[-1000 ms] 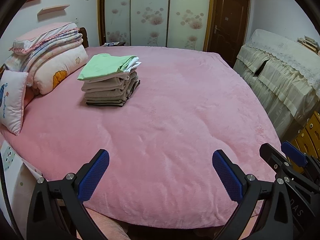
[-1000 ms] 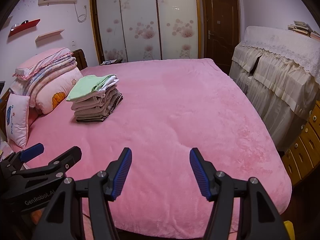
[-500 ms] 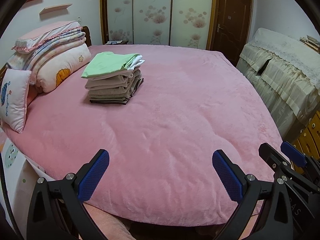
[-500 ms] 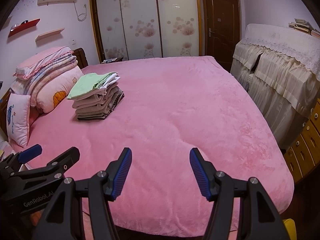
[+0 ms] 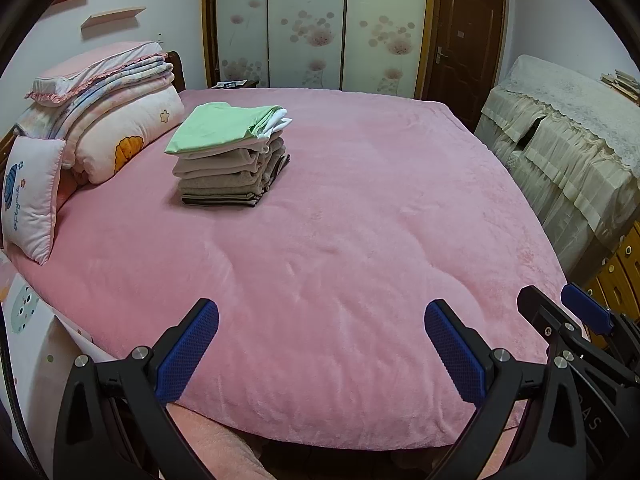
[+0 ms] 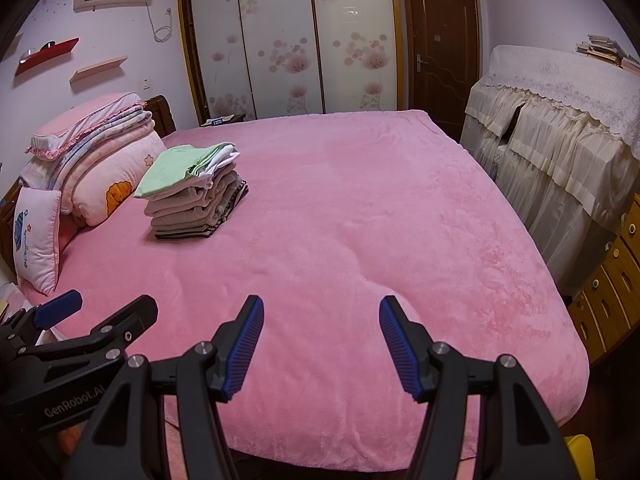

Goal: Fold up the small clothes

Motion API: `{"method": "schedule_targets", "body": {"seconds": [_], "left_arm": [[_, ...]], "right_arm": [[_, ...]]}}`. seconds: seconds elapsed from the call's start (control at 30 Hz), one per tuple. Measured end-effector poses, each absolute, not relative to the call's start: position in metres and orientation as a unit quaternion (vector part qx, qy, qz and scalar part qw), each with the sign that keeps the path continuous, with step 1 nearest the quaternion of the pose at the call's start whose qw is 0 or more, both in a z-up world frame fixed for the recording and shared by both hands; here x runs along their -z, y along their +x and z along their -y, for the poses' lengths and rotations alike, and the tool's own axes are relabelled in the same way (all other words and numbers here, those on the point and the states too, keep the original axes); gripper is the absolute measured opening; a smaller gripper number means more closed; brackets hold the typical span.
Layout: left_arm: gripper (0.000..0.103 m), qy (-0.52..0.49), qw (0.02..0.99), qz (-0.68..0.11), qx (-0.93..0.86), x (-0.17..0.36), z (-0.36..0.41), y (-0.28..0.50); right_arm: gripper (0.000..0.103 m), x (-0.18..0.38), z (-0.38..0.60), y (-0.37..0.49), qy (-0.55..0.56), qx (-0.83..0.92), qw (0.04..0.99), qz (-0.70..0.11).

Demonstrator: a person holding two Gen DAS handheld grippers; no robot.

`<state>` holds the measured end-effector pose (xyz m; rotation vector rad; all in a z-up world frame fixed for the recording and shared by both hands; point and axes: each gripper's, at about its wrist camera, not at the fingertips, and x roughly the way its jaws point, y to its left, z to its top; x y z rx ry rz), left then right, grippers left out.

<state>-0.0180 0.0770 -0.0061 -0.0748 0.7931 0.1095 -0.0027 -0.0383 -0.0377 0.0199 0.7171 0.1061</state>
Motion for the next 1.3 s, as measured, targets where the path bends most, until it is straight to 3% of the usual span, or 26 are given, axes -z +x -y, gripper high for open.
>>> {"method": "schedule_targets", "body": {"seconds": [1.3], "left_arm": [[0.102, -0.04, 0.918, -0.389, -0.056, 0.009, -0.076, -0.028]], "right_arm": [[0.061, 0.039, 0.035, -0.004, 0.01, -0.051, 0.934, -0.352]]}}
